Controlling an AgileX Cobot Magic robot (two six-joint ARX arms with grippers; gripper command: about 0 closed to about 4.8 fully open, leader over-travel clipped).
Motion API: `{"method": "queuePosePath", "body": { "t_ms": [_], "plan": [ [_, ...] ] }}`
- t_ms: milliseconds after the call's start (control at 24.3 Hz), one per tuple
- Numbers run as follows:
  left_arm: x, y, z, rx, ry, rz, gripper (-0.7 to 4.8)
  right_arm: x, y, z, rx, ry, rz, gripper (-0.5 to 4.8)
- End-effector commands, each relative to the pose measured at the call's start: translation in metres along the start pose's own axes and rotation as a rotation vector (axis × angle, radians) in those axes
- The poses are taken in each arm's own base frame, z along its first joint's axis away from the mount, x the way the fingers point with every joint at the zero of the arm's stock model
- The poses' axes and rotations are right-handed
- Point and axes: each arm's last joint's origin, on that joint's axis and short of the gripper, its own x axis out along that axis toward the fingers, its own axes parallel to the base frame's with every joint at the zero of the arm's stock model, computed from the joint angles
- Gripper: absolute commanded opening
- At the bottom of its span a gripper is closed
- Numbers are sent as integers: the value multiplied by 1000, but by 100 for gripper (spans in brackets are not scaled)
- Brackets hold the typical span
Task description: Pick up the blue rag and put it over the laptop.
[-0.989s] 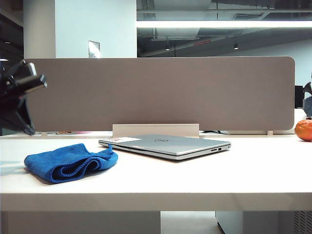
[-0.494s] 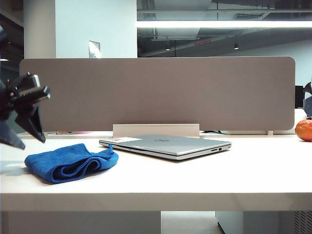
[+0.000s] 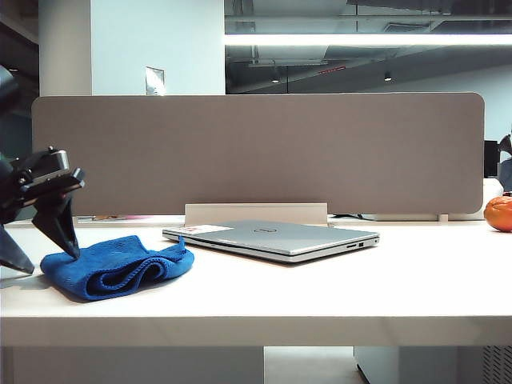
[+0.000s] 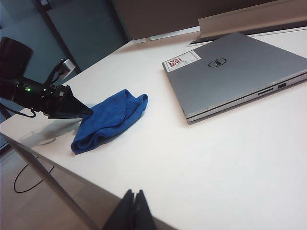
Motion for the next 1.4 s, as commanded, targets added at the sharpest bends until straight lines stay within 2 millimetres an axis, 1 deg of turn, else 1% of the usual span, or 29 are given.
{"method": "queuePosePath", "body": {
  "t_ms": [41,165,247,288,371,453,536,577,742,948,1071,1236,1277,1318,1360,1401],
  "plan": [
    [3,-4,3,24,-26,-11,307,0,0,0,-2,-7,1,-5],
    [5,-9,4,40,-34,-23,283,0,0,0,-2,-7,1,-5],
    [6,-16,5,62,-51,-39,218,0,0,0,-2,-8,-2,-5],
    [7,-18,5,70,-59,-46,163,0,0,0,-2,-8,-2,-5],
    [7,-20,5,76,-65,-47,117,0,0,0,-2,-8,-2,-5],
    [7,-20,6,77,-67,-48,84,0,0,0,-2,-8,-2,-5],
    [7,-20,6,76,-68,-48,31,0,0,0,-2,-8,-2,-5],
    [7,-20,6,77,-68,-48,-4,0,0,0,-2,-8,-2,-5],
    [6,-22,9,84,-95,-92,-6,0,0,0,-2,-8,-2,-5],
    [3,-31,20,36,-183,-254,-6,0,0,0,-2,-8,-2,-5],
    [-1,-51,31,47,-275,-371,-6,0,0,0,-2,-8,-2,-5],
    [-6,-75,46,96,-310,-415,-6,0,0,0,-2,-8,-2,-5],
    [-11,-87,55,120,-341,-429,-6,0,0,0,-2,-8,-2,-5],
    [-13,-92,60,131,-358,-438,-6,0,0,0,-2,-8,-2,-5],
    [-20,-104,71,156,-398,-452,-6,0,0,0,-2,-8,-2,-5],
    [-22,-109,75,164,-416,-453,-6,0,0,0,-2,-8,-2,-5]
  ]
}}
